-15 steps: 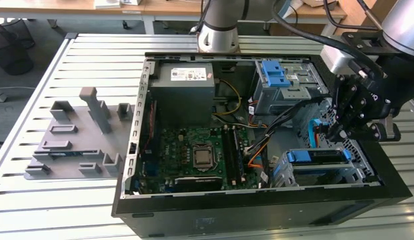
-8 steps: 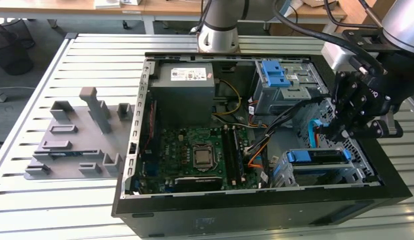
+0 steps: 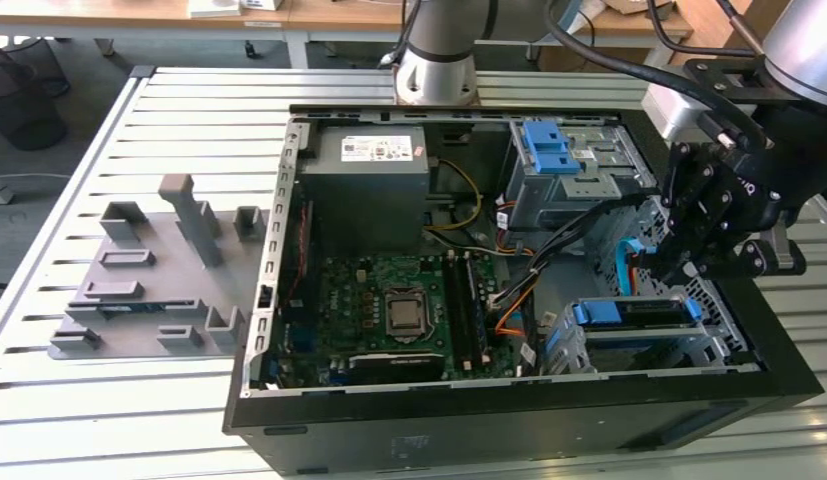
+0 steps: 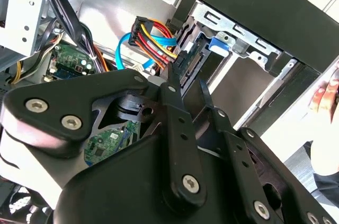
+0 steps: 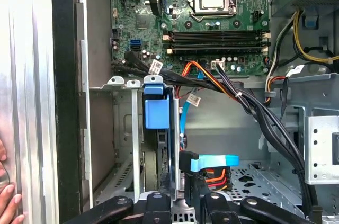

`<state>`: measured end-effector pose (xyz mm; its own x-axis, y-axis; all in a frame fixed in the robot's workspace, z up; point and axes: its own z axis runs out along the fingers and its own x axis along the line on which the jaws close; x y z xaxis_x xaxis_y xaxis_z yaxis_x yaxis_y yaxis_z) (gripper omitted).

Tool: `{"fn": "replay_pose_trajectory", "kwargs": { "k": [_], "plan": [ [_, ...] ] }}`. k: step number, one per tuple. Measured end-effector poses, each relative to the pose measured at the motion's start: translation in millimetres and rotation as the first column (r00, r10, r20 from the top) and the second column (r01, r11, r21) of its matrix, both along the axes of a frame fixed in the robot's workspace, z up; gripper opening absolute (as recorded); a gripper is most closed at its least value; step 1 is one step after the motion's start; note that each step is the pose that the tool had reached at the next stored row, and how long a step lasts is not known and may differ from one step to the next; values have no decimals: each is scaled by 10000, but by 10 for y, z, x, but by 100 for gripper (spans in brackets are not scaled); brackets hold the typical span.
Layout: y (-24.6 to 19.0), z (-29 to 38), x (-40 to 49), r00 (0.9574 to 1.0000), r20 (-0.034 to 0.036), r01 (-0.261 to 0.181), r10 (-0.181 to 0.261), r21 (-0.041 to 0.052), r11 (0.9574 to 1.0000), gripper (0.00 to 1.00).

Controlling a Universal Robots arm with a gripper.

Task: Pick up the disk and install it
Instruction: 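Insert the first disk wire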

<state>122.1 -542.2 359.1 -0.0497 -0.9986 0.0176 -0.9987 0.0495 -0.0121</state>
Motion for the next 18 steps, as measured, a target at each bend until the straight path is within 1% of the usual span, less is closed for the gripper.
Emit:
{"fn": "replay_pose_trajectory", "kwargs": {
  "k": [4,8,10,18],
  "plan": [
    [6,0,0,10000,0,0,0,0,10000,31],
    [28,-6,1,10000,0,-1,1,-1,10000,31],
    [34,-20,1,10000,0,-1,1,2,10000,31],
    [35,-75,0,10000,9,0,0,-1,10000,31]
  ]
}}
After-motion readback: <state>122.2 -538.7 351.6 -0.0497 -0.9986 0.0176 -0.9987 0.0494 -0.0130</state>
